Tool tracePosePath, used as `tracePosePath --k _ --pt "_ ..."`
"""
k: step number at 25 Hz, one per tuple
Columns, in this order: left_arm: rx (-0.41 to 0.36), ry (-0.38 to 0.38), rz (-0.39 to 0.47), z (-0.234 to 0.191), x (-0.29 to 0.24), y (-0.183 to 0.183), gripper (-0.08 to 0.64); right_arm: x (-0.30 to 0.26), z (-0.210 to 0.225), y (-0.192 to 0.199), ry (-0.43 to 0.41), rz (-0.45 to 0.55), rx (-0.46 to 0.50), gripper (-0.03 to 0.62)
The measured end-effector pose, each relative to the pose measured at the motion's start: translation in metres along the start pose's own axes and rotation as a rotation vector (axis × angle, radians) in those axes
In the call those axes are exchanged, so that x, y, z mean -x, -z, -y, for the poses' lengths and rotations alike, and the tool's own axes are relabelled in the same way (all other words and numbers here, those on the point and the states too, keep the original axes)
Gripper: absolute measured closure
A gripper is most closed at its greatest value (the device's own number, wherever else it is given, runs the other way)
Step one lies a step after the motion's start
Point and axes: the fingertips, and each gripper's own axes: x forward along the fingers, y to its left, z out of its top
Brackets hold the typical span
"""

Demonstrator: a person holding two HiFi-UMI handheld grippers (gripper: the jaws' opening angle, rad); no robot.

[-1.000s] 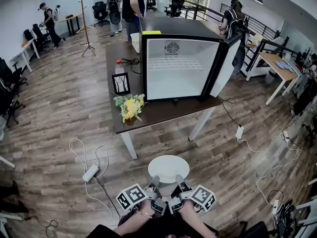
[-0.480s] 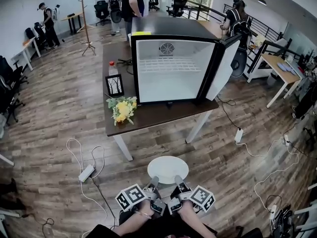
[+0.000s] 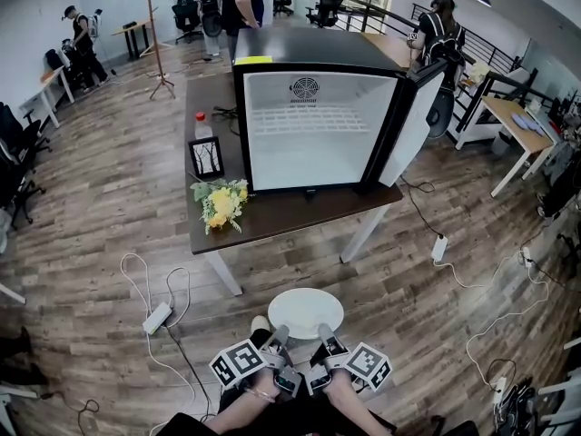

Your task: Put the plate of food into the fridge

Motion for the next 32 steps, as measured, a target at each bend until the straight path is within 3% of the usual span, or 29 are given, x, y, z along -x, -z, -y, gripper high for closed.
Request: tracePosePath --k 13,32 --pt "-0.027 0.015 -0.065 0.03 -0.079 -0.039 0.537 -0.057 -0.014 -0.06 0.012 0.069 -0.013 0.554" --pt "-0.068 0.035 -0.138 0.064 -0.177 -0.148 0.537 -0.181 -0.064 -0.114 0.024 0.136 -0.019 0.551"
